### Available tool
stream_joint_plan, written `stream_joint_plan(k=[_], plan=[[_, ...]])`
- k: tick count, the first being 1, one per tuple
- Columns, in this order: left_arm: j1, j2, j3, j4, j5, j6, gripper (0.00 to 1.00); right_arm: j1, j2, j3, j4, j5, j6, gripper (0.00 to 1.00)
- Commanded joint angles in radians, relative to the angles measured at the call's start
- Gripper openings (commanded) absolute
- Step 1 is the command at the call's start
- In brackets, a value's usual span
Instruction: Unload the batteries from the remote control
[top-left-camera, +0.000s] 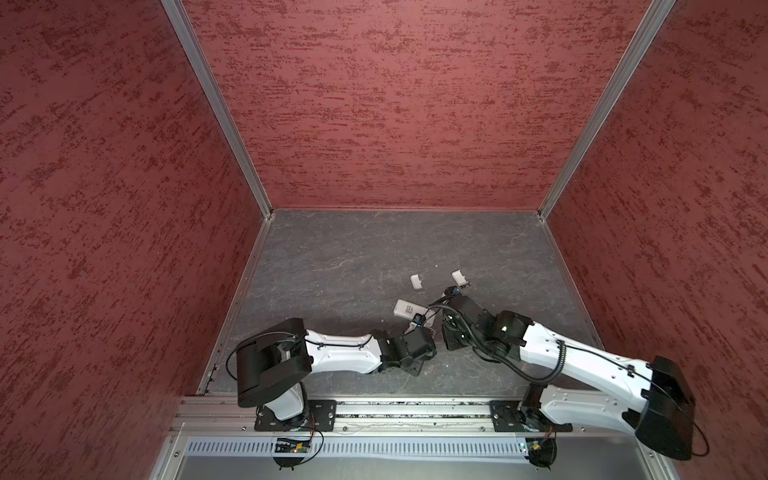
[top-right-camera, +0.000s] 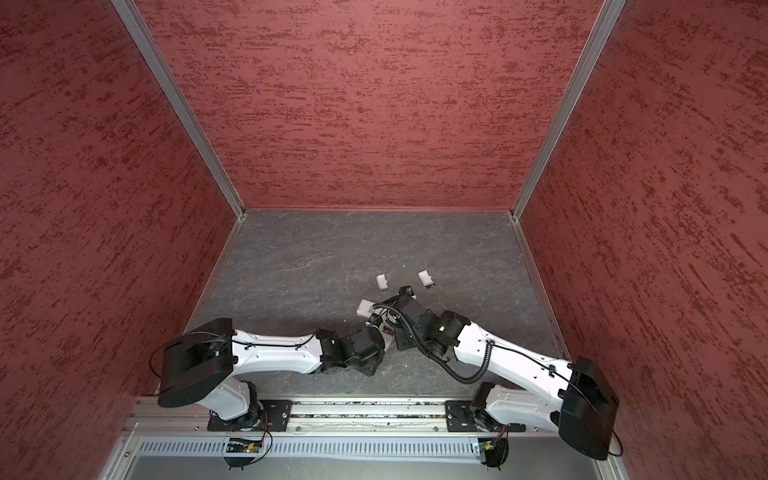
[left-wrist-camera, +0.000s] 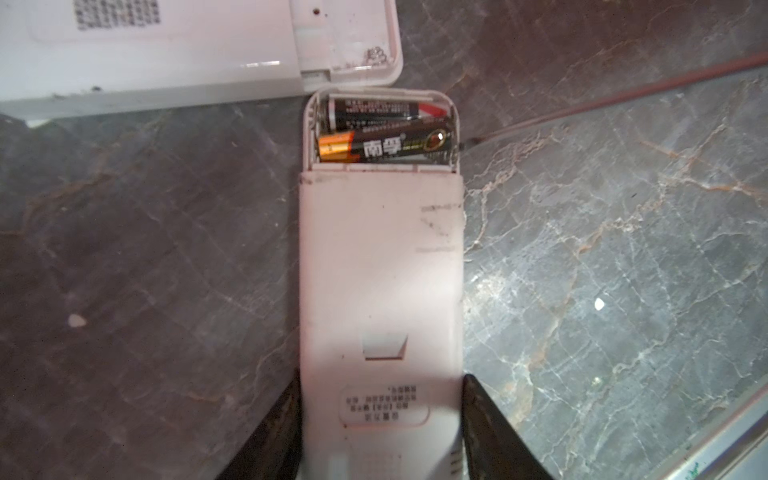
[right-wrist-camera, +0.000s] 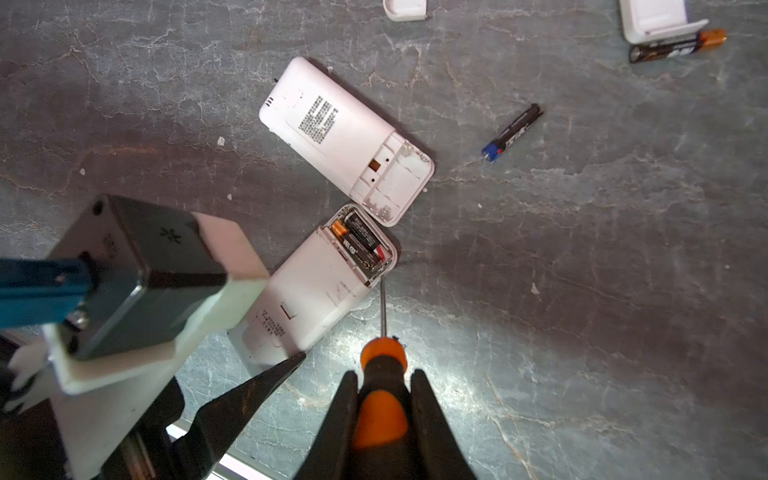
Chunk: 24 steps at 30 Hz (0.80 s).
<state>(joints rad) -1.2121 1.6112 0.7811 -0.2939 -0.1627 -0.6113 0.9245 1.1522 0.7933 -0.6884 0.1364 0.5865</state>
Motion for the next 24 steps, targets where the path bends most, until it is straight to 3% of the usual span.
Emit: stream_joint_plan(k=[1,24], plan=[[-0.023,0.087,-0.062,-0.091,0.147,-0.030,0.31,-0.008,0.008,0.021,0.033,0.023,-0.012,0.00],[-0.024,0.093,-0.059,-0.087,0.150,-0.027,0.31,-0.008,0.014,0.063,0.004,0.000,-0.022,0.00]])
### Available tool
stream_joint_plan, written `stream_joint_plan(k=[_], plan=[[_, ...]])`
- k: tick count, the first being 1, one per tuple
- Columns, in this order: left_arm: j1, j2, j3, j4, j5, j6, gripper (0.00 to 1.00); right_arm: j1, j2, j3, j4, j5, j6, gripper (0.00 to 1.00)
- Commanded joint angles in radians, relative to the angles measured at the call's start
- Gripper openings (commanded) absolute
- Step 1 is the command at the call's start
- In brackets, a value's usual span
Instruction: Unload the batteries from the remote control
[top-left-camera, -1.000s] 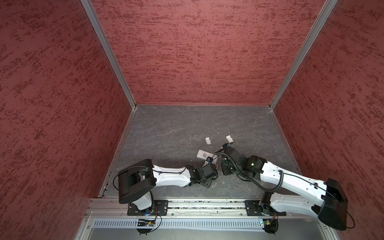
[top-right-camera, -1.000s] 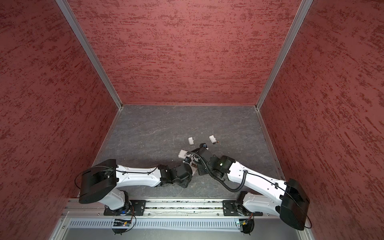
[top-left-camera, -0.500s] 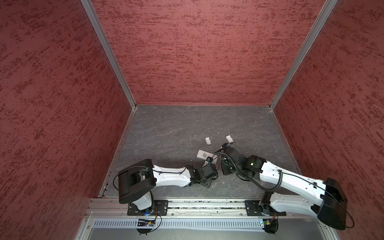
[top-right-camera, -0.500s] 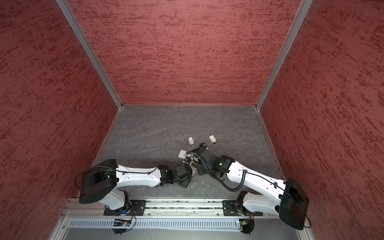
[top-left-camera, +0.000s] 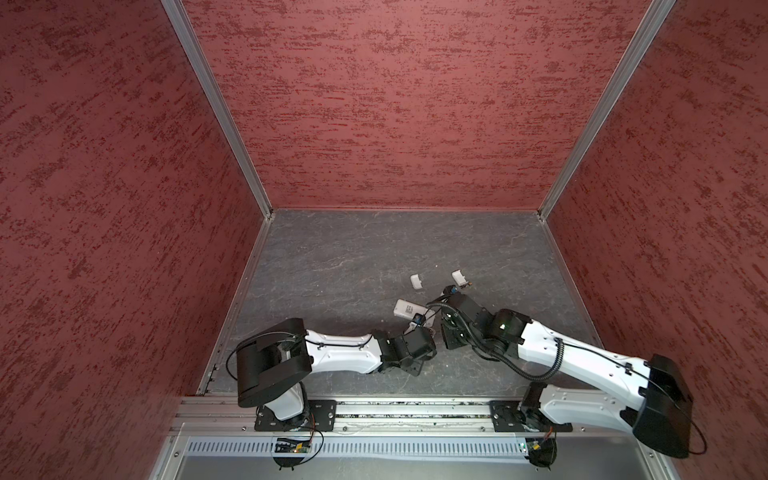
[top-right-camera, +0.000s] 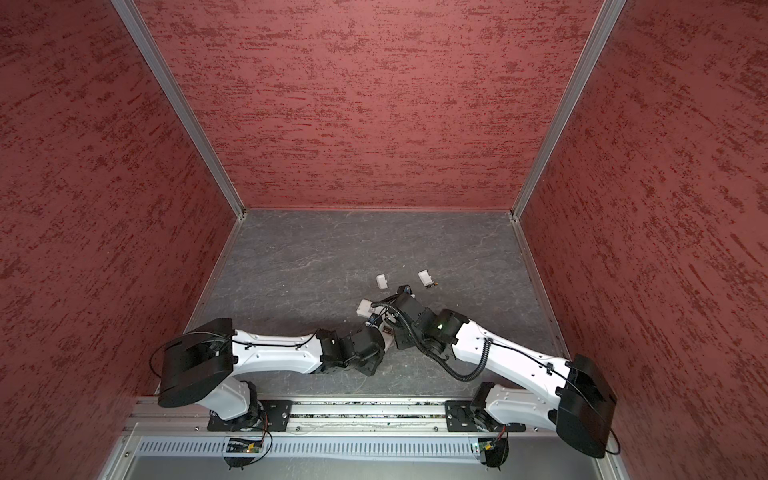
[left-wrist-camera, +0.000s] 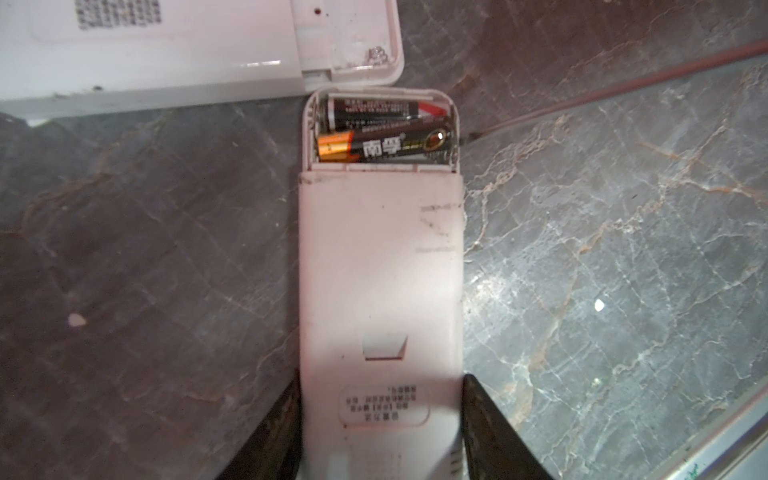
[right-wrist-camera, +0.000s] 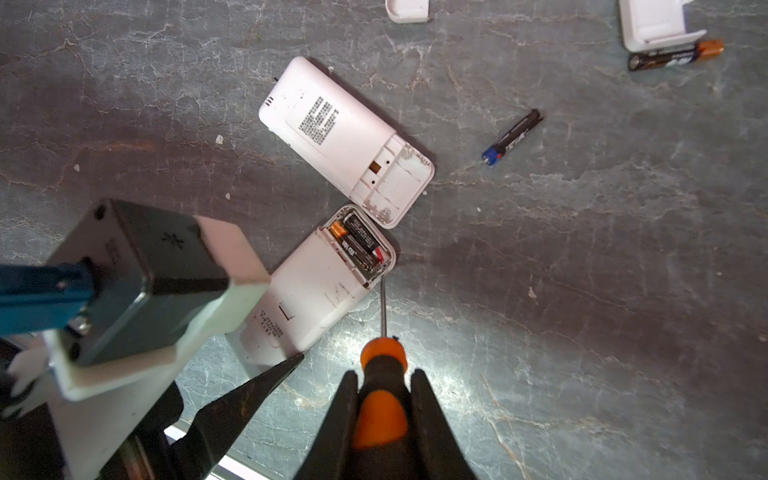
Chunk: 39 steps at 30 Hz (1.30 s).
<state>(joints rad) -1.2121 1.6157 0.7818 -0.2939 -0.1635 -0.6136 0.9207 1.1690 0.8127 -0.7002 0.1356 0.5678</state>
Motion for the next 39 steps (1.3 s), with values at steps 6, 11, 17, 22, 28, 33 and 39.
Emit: stream_joint_plan(k=[6,11,17,22,28,33,39], plan=[[-0.024,0.089,-0.059,-0.086,0.151,-0.022,0.31,-0.005,-0.005,0.051,0.005,-0.002,-0.001,0.00],[-0.024,0.090,-0.058,-0.085,0.151,-0.023,0.31,-0.004,-0.007,0.063,-0.010,-0.005,-0.002,0.00],[-0.024,0.090,-0.059,-0.083,0.151,-0.025,0.31,-0.004,-0.004,0.055,0.007,-0.014,0.003,0.00],[-0.024,0.090,-0.061,-0.081,0.150,-0.026,0.31,-0.004,-0.002,0.054,0.008,-0.021,0.002,0.00],[-0.024,0.090,-0.061,-0.080,0.151,-0.026,0.31,-0.004,0.003,0.063,0.022,-0.037,0.002,0.00],[-0.025,0.089,-0.064,-0.077,0.150,-0.026,0.31,-0.003,0.000,0.101,0.042,-0.056,-0.013,0.00],[-0.027,0.081,-0.074,-0.062,0.144,-0.032,0.31,-0.004,0.045,0.212,0.033,-0.084,-0.042,0.00]])
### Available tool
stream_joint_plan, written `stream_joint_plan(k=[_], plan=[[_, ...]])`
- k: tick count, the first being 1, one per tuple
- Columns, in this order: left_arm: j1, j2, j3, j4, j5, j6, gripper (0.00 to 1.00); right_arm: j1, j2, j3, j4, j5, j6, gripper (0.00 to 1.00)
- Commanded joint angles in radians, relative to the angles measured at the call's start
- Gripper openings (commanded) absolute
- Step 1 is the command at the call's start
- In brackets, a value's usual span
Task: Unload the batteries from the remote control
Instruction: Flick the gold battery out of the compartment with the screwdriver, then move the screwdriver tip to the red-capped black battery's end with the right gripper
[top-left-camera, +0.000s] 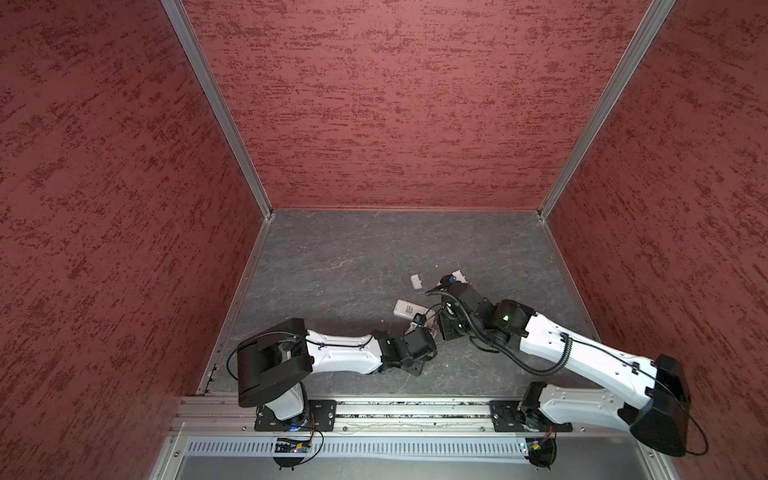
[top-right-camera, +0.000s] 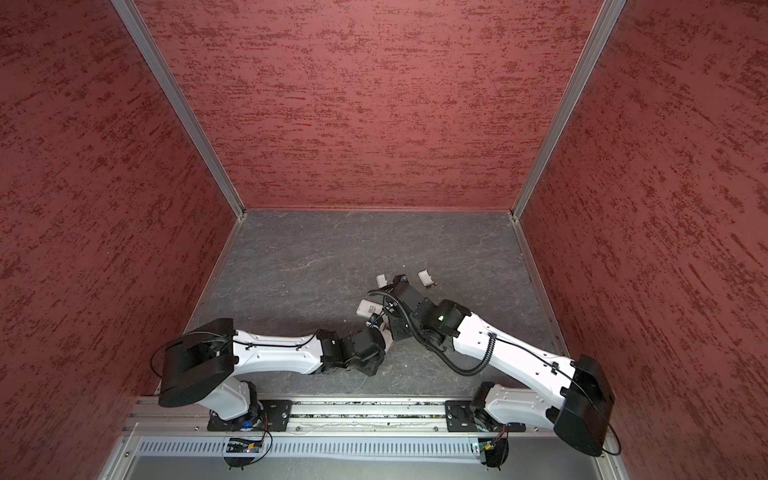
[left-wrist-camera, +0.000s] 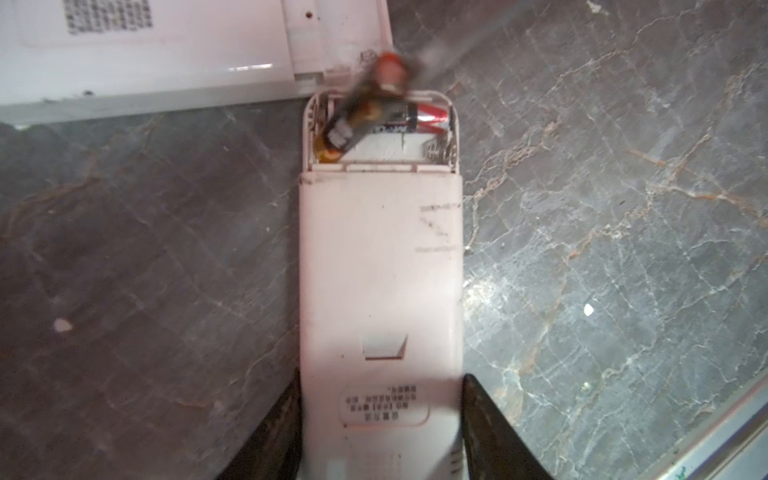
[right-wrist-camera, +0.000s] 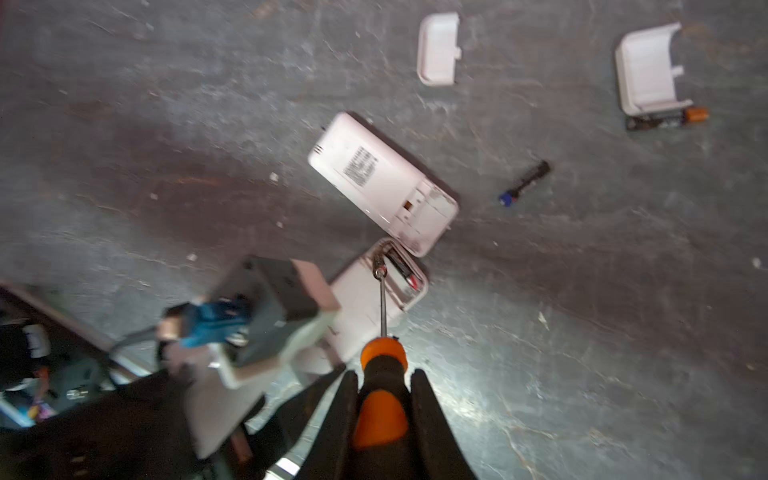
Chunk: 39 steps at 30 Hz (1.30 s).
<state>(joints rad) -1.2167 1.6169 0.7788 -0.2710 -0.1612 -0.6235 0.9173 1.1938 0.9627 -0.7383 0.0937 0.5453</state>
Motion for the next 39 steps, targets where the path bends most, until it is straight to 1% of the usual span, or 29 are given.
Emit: stream_joint_plan(k=[1,4,7,11,12,14,16,19,21,24,26,28,33,39], plan=[[-0.022,0.077,-0.075,-0.080,0.143,-0.025,0.31,0.000,0.032,0.077,0.075,-0.046,-0.025,0.00],[-0.023,0.071,-0.088,-0.066,0.141,-0.029,0.31,-0.001,0.090,0.117,0.102,-0.052,-0.057,0.00],[-0.023,0.064,-0.097,-0.060,0.140,-0.034,0.31,-0.002,0.155,0.149,0.128,-0.034,-0.086,0.00],[-0.023,0.058,-0.102,-0.067,0.131,-0.042,0.31,-0.027,0.154,0.136,0.166,-0.022,-0.085,0.00],[-0.023,0.057,-0.103,-0.068,0.128,-0.042,0.31,-0.032,0.145,0.131,0.161,-0.010,-0.080,0.00],[-0.021,0.056,-0.105,-0.072,0.124,-0.048,0.37,-0.037,0.124,0.122,0.141,0.020,-0.060,0.00],[-0.016,0.066,-0.089,-0.106,0.116,-0.060,0.41,-0.036,0.091,0.110,0.105,0.062,-0.019,0.00],[-0.014,0.084,-0.051,-0.173,0.093,-0.083,0.50,-0.036,0.016,0.065,0.068,0.110,0.082,0.00],[-0.013,0.092,-0.031,-0.212,0.082,-0.105,0.54,-0.036,-0.031,0.034,0.037,0.135,0.154,0.00],[-0.013,0.103,-0.009,-0.253,0.083,-0.148,0.59,-0.032,-0.102,-0.029,0.011,0.163,0.255,0.00],[-0.014,0.110,0.001,-0.276,0.091,-0.169,0.60,-0.029,-0.142,-0.064,0.013,0.177,0.295,0.00],[-0.017,0.125,0.016,-0.304,0.094,-0.185,0.61,-0.025,-0.167,-0.086,0.008,0.193,0.311,0.00],[-0.033,0.165,0.069,-0.383,0.075,-0.218,0.64,-0.020,-0.200,-0.102,0.020,0.212,0.302,0.00],[-0.049,0.187,0.114,-0.436,0.066,-0.236,0.64,0.002,-0.231,-0.127,0.003,0.217,0.326,0.00]])
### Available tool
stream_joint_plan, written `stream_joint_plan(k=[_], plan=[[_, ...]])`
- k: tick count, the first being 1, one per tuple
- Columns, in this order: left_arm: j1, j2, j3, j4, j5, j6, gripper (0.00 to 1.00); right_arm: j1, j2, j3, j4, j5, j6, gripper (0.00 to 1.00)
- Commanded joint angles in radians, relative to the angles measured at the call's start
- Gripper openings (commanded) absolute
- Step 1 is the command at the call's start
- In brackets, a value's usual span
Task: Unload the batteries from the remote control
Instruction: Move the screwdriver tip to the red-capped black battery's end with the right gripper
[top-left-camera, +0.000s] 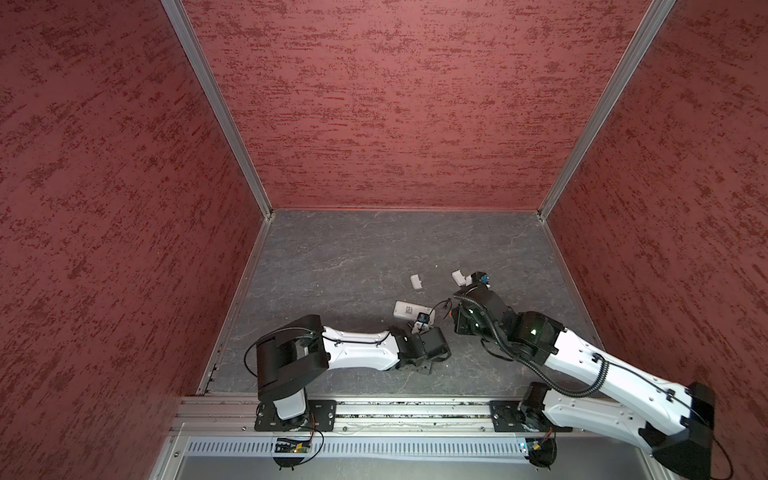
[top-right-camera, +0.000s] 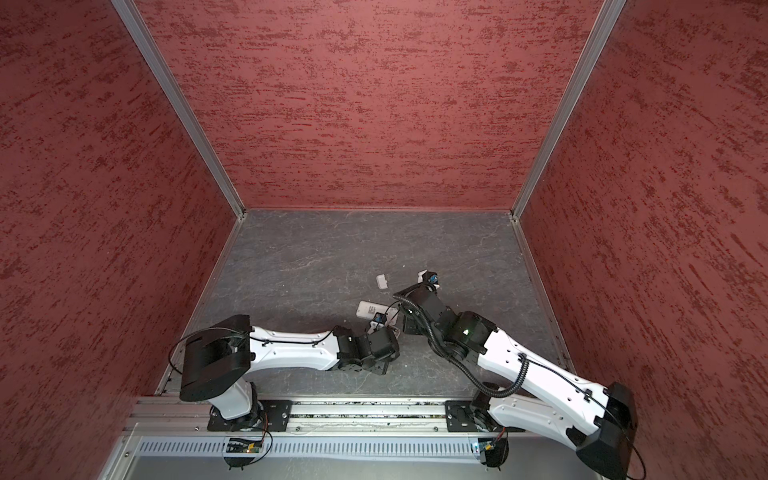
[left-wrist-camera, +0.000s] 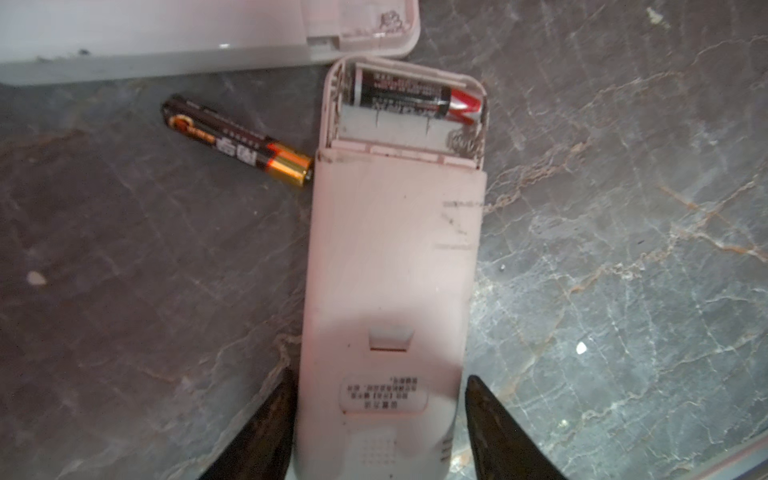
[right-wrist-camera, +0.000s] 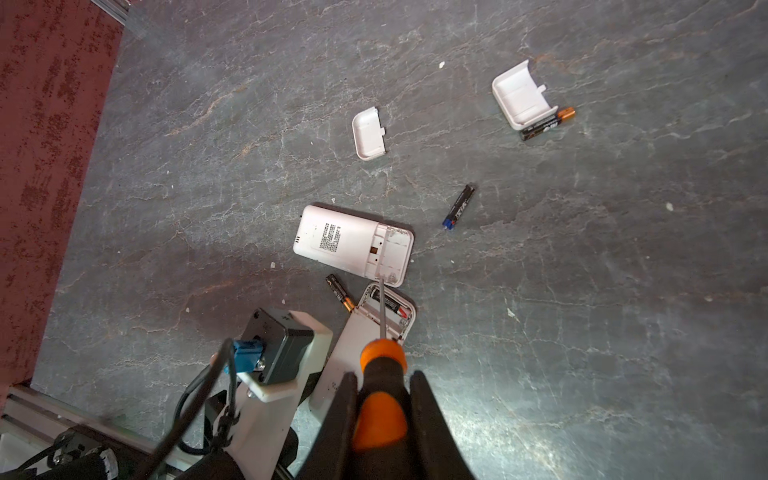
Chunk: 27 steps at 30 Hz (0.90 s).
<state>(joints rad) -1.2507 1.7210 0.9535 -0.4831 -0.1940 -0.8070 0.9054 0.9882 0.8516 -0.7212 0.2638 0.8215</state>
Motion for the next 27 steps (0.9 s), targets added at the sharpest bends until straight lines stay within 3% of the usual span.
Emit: stream_joint_plan(k=[1,10,19,27], plan=[[-0.015,0.086,-0.057,-0.226,0.100,-0.052,0.63,0.015,-0.035,-0.024,-0.017,0.052,0.056,0.00],[-0.006,0.104,-0.037,-0.272,0.098,-0.060,0.62,0.014,-0.071,-0.061,-0.003,0.057,0.059,0.00],[0.050,0.057,-0.126,-0.247,0.090,-0.107,0.62,0.015,-0.054,-0.068,0.022,0.036,0.045,0.00],[0.072,0.007,-0.209,-0.132,0.086,-0.100,0.59,0.018,-0.046,-0.139,0.188,-0.121,-0.026,0.00]])
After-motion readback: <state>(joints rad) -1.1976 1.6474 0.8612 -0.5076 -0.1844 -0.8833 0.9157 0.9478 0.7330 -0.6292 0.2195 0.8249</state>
